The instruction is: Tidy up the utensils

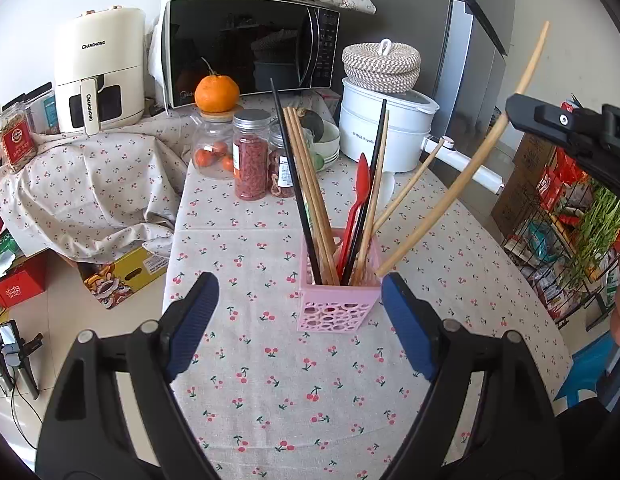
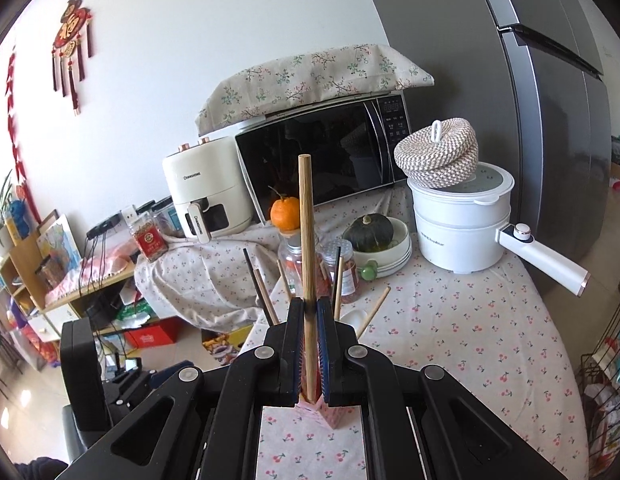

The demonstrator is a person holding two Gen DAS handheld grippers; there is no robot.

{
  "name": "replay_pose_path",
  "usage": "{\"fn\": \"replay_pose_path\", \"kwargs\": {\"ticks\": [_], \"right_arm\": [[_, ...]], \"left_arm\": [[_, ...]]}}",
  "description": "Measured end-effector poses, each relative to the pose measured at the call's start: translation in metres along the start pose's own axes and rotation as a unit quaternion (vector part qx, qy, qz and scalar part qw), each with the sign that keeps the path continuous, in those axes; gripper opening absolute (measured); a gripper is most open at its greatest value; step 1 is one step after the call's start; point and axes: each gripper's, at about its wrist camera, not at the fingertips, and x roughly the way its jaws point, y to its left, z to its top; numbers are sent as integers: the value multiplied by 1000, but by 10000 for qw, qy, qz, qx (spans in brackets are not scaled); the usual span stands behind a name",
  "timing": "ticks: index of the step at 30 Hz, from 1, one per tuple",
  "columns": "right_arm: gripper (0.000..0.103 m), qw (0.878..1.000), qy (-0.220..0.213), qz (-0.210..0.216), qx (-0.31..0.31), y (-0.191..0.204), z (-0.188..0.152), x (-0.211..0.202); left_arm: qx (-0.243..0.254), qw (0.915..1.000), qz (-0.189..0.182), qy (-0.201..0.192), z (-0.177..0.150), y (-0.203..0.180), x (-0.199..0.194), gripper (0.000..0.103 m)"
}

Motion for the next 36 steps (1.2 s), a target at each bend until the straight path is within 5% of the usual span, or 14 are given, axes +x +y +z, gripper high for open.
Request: {"fn": "replay_pose_path", "kwargs": {"ticks": [10, 14, 21, 29, 36], "right_arm": [[11, 9999, 117, 42, -81, 2, -8, 36], [72, 9999, 35, -94, -44, -7, -11, 40], [103, 9988, -238, -417, -16, -27, -10, 14], [103, 9876, 129, -1340, -802, -37, -35, -8], [103, 9814, 487, -1689, -773, -51, -53, -31]], "left_arm": [[134, 9998, 40, 168, -8, 1, 2, 84], [89, 9998, 54, 185, -7, 0, 2, 92], [123, 9992, 283, 237, -8, -8, 1, 102], [-40, 9980, 546, 307, -10, -25, -6, 102], [-226, 9966, 707, 347, -18, -42, -14, 102]]}}
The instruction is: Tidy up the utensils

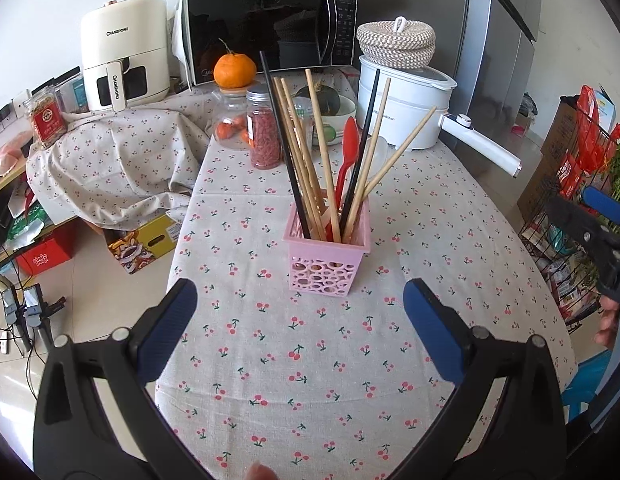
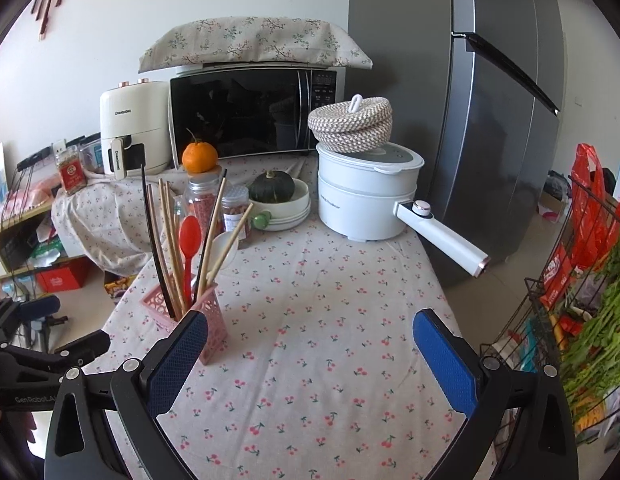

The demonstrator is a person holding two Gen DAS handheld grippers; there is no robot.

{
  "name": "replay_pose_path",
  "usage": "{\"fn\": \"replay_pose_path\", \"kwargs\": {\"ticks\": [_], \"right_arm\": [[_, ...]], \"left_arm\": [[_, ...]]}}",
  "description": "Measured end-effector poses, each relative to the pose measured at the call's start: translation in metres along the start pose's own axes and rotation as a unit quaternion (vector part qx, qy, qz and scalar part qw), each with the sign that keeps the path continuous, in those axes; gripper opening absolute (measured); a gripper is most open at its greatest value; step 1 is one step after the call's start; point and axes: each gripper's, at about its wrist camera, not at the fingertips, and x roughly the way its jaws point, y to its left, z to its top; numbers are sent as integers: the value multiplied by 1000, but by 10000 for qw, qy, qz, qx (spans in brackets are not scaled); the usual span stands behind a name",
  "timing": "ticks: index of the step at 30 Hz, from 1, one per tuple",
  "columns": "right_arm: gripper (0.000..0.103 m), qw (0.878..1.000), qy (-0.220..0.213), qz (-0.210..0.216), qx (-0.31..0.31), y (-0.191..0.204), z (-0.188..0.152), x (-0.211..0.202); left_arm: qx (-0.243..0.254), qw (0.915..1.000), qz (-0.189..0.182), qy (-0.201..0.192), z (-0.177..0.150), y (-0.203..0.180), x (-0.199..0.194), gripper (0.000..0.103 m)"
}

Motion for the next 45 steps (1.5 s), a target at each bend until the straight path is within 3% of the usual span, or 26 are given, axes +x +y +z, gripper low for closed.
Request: {"fn": "replay_pose_path", "kwargs": {"ticks": [12, 45], "right_arm": [[103, 9993, 153, -54, 333, -15, -17, -34], [103, 9984, 360, 28, 433, -10, -20, -21]], "left_arm": [[-95, 9995, -128, -281, -7, -23, -21, 102], [-136, 9995, -160, -218, -9, -27, -19, 102]]}}
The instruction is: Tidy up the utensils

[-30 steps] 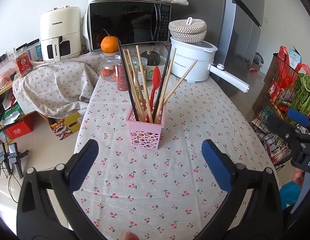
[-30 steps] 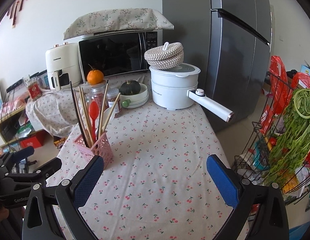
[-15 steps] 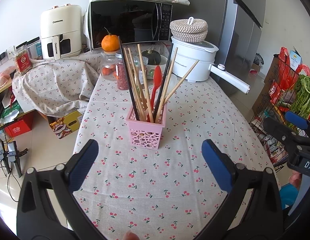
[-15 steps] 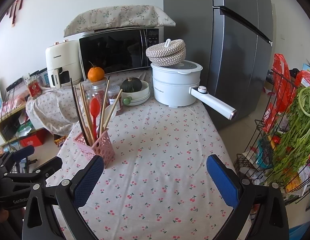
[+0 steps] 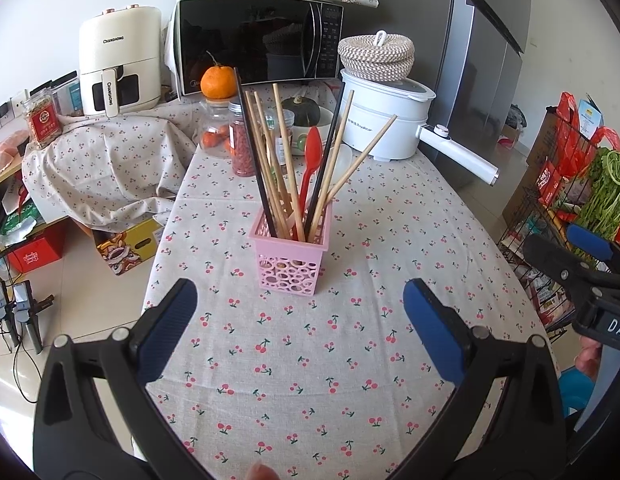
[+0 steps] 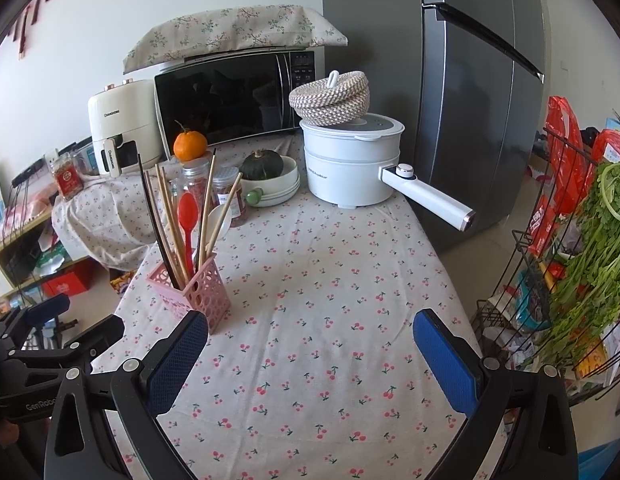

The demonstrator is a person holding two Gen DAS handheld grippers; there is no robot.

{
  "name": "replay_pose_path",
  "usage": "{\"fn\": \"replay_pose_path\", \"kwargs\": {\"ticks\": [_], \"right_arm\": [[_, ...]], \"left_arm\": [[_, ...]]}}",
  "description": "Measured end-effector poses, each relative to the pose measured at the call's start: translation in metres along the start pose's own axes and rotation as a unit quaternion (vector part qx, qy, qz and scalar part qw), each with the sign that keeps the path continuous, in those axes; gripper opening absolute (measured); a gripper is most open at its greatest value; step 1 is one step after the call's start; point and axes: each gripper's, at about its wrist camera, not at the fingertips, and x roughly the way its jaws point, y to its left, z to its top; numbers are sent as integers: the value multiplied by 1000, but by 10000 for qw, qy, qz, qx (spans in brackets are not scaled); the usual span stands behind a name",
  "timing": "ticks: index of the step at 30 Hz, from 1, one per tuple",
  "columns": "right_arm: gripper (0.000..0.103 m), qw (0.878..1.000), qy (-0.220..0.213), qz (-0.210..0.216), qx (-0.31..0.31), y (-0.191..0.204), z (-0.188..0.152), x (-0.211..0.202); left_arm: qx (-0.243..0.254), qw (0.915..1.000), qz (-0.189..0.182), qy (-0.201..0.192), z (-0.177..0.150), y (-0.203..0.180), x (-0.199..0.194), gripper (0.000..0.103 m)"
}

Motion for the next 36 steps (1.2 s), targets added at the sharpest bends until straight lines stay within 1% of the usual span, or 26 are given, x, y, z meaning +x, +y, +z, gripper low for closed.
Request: {"fn": "replay_pose_path", "kwargs": {"ticks": [21, 28, 36], "right_arm": [[103, 9999, 111, 55, 26, 1, -3, 5], [103, 9999, 119, 54, 32, 1, -3, 5], [103, 9999, 135, 55, 56, 1, -5, 6]], "left_arm": [[36, 10000, -46, 52, 0, -2, 1, 102], [0, 9997, -214, 66, 1, -4, 0, 102], [-188, 9998, -7, 62, 1, 0, 2, 102]]}}
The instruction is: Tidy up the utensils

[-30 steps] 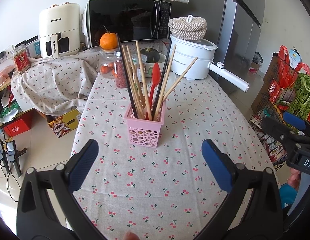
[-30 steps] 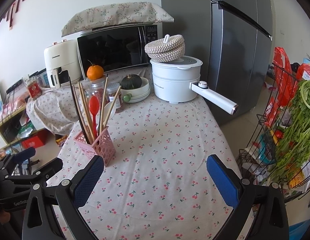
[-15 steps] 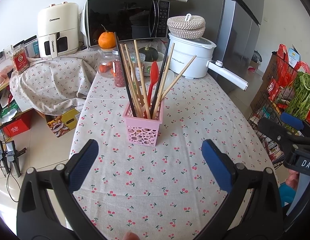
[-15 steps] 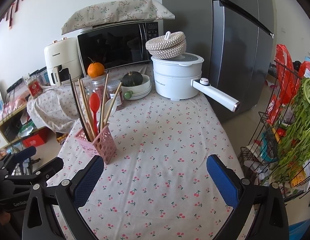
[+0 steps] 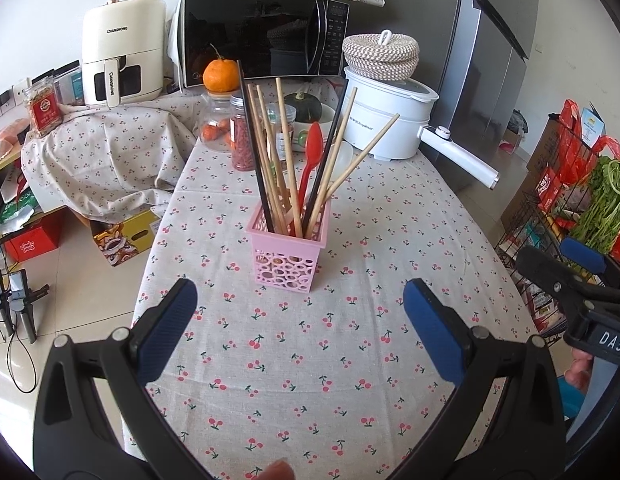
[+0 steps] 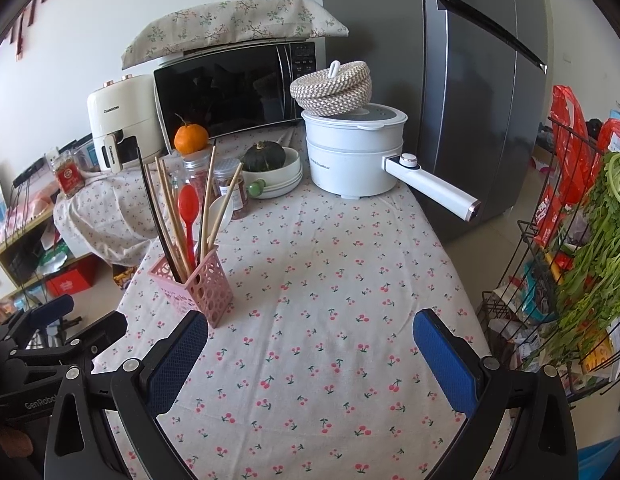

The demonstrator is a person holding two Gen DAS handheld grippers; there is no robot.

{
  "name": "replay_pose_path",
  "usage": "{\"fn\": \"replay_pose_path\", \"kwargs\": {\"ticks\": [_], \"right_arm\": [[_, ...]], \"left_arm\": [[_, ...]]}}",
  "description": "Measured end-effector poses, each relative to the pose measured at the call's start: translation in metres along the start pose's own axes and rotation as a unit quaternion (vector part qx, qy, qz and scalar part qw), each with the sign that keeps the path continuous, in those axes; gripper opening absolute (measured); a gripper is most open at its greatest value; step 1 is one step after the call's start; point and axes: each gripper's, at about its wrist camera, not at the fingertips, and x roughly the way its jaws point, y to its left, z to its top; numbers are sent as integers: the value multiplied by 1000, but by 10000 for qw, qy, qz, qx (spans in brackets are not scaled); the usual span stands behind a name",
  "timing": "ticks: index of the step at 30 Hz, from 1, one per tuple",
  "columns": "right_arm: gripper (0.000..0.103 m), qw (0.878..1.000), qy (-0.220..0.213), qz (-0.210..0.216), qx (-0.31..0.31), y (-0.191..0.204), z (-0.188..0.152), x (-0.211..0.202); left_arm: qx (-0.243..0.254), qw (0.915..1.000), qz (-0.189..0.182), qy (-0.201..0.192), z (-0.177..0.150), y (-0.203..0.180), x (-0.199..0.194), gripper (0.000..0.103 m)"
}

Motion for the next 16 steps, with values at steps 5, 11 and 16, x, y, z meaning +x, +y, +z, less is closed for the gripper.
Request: {"fn": "replay_pose_path", "kwargs": {"ticks": [5, 11, 16], "right_arm": [[103, 10000, 32, 17, 42, 0, 1, 0], [103, 10000, 60, 31, 42, -1, 1, 1], [103, 10000, 70, 37, 50, -2, 1, 3]], "left_arm": [[17, 10000, 7, 33, -1, -1, 1, 102], [23, 9999, -31, 95, -1, -1, 3, 102], [33, 9999, -49, 117, -1, -2, 4, 102]]}}
